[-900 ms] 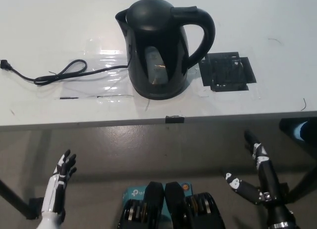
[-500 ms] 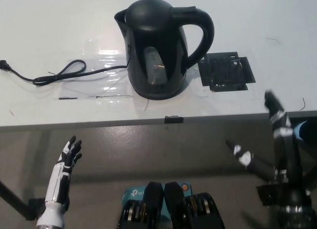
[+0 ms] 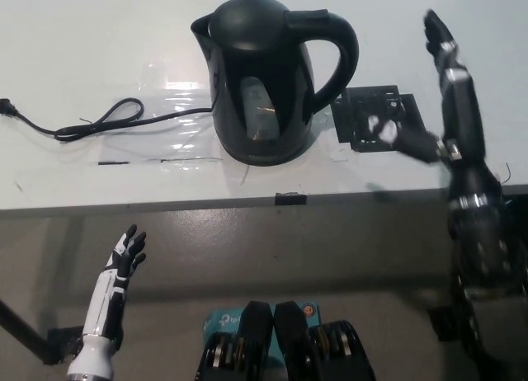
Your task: Use the right hand to grab the handle of the kettle from the base and place it on the right side
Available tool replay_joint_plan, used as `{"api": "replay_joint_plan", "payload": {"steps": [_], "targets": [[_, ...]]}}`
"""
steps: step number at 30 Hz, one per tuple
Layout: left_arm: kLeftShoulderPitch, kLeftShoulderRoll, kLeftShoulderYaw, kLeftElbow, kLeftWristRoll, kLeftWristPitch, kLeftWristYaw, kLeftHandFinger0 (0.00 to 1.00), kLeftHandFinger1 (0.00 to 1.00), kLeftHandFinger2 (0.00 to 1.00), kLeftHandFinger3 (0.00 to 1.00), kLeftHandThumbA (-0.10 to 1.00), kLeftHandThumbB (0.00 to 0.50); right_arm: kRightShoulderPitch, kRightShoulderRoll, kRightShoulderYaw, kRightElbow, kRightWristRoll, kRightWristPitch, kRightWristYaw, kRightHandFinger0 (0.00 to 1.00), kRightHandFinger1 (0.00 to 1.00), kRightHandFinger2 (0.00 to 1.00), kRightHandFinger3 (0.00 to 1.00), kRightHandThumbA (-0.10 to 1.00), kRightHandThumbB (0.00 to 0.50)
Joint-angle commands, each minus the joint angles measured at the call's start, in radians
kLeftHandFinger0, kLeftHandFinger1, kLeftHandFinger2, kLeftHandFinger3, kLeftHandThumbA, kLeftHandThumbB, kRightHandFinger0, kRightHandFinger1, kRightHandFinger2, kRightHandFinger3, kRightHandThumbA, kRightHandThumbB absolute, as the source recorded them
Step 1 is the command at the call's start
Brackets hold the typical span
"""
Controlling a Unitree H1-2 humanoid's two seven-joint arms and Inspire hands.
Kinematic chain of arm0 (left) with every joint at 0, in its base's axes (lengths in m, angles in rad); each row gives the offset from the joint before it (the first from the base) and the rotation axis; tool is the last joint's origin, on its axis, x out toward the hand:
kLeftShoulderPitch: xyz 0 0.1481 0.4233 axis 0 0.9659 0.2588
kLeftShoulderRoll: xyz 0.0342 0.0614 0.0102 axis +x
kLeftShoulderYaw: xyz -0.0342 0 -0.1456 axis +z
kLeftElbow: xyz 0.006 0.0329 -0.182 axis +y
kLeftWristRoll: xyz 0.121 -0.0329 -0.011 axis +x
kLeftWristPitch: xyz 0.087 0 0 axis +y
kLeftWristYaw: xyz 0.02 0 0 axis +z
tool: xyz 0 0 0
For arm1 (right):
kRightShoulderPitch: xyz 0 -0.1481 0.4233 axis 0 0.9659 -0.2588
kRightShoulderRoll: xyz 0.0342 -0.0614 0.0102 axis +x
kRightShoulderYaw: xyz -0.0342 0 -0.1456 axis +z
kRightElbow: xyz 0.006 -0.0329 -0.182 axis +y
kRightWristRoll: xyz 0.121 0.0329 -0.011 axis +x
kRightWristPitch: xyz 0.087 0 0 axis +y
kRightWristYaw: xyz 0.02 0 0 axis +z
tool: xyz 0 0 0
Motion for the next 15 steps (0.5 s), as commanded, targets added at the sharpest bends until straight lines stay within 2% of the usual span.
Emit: {"api": "replay_joint_plan", "payload": {"steps": [1,7,13,15], "targets": [[-0.001,0.003,-0.004,-0.027,0.008,-0.034,-0.001,1.00,1.00,1.00,1.00,1.00,0.500,-0.148,-0.009,-0.009,0.151,-0.020,0.024,-0.033,1.00,1.00,1.00,1.00,1.00,0.220],[-0.007,0.001,-0.003,-0.006,-0.004,-0.050,-0.006,1.00,1.00,1.00,1.00,1.00,0.500,-0.287,0.006,-0.025,0.380,0.026,0.013,-0.044,1.00,1.00,1.00,1.00,0.98,0.238],[0.001,0.000,-0.001,0.001,-0.008,-0.054,-0.007,1.00,1.00,1.00,1.00,1.00,0.500,-0.367,0.023,-0.036,0.556,0.047,-0.016,-0.054,1.00,1.00,1.00,1.00,0.97,0.229],[0.000,0.001,0.001,0.002,-0.003,-0.054,-0.002,1.00,1.00,1.00,1.00,1.00,0.500,-0.400,0.024,-0.035,0.628,0.049,-0.036,-0.059,1.00,1.00,1.00,1.00,0.97,0.245]]}}
